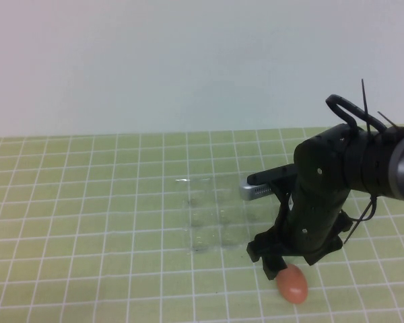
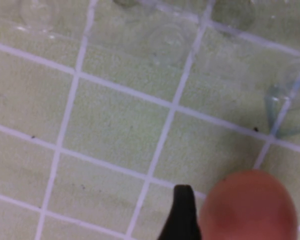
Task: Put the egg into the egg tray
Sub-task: Pick up the egg, then place the egg in the egg tray
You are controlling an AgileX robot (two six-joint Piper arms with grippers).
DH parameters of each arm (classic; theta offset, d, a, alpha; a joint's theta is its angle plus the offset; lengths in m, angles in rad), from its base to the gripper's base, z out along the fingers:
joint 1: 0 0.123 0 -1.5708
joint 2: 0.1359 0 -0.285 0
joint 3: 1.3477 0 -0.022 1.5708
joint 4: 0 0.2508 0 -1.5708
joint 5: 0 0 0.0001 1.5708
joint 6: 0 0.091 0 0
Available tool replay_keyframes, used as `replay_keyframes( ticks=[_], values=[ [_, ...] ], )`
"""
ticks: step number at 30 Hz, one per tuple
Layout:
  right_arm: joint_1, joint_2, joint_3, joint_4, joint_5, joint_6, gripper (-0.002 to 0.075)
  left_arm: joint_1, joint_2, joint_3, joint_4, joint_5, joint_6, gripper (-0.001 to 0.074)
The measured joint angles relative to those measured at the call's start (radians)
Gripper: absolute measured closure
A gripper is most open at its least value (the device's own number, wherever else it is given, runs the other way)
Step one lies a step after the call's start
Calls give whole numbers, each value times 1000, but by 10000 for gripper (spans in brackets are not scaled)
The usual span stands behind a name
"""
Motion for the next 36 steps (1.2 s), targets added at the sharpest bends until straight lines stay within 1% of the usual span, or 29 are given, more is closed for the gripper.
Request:
replay_keyframes(
  ticks=[9, 12, 15, 17, 25, 33, 36],
  values=[
    [0, 34, -1, 37, -4, 0, 162, 0, 0, 0, 0, 0, 0, 735],
    [0, 34, -1, 37, -6, 0, 197, 0, 0, 0, 0, 0, 0, 735],
    [0, 36, -1, 37, -6, -4, 257, 0, 0, 0, 0, 0, 0, 735],
    [0, 41, -1, 37, -6, -8, 284, 0, 0, 0, 0, 0, 0, 735],
    [0, 68, -2, 40, -2, -21, 326, 0, 0, 0, 0, 0, 0, 735],
    [4, 48, -45, 40, 9, -32, 331, 0, 0, 0, 0, 0, 0, 735],
    [16, -13, -49, 28, -52, -47, 331, 0, 0, 0, 0, 0, 0, 735]
  ],
)
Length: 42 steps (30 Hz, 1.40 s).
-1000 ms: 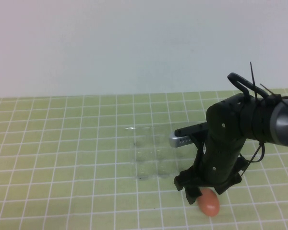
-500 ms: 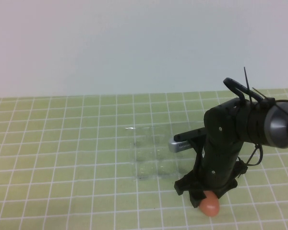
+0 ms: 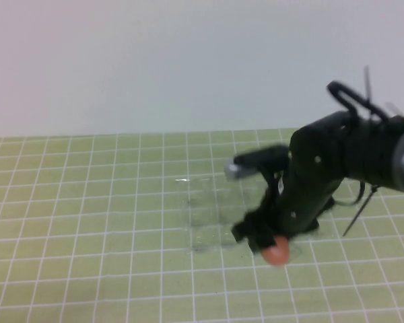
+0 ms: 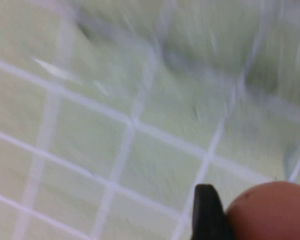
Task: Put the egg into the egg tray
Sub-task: Place the egg in the egg tray
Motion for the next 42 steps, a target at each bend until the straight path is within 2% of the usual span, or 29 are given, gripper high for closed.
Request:
replay_keyframes(
  ticks=[3, 6, 11, 17, 26, 42],
  values=[
    [23, -88, 18, -27, -165, -10, 331, 0, 0, 0, 0, 0, 0, 735],
    [50, -167, 97, -10, -439, -21, 331, 0, 0, 0, 0, 0, 0, 735],
    [107, -166, 282, 201, -843, -198, 332, 0, 0, 0, 0, 0, 0, 735],
    [172, -75, 422, 386, -1140, -352, 332, 0, 0, 0, 0, 0, 0, 735],
    [184, -22, 447, 433, -1341, -371, 333, 0, 0, 0, 0, 0, 0, 735],
    [184, 65, 447, 405, -1396, -379, 333, 0, 0, 0, 0, 0, 0, 735]
  ],
)
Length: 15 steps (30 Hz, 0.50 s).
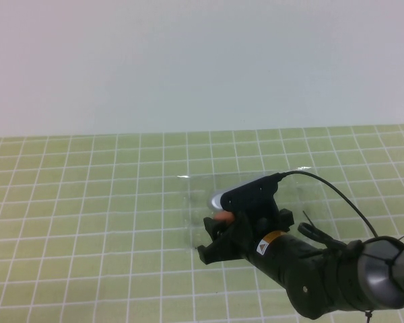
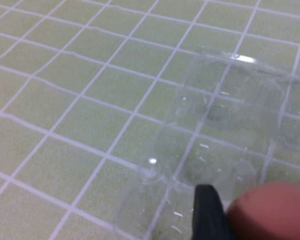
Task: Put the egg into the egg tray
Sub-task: Place the egg in the egg tray
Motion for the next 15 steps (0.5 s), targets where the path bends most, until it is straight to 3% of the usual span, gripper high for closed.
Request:
replay_keyframes(
  ticks=[15],
  values=[
    [0, 9, 0, -6, -16, -44, 311, 0, 0, 0, 0, 0, 0, 735]
  ],
)
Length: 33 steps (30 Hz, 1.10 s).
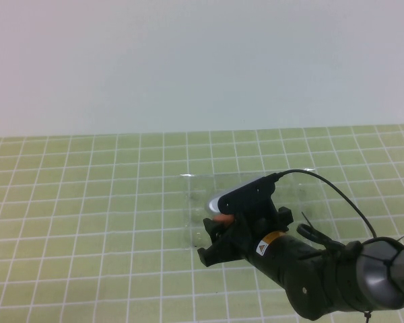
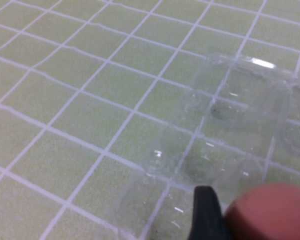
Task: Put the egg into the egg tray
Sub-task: Place the egg in the egg tray
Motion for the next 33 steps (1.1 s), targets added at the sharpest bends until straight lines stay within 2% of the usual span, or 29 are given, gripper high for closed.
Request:
replay_keyframes(
  ticks=[22, 33],
  values=[
    [0, -16, 0, -2, 11, -1, 296, 0, 0, 0, 0, 0, 0, 735],
    [0, -350, 0, -20, 198, -34, 297, 0, 0, 0, 0, 0, 0, 735]
  ],
)
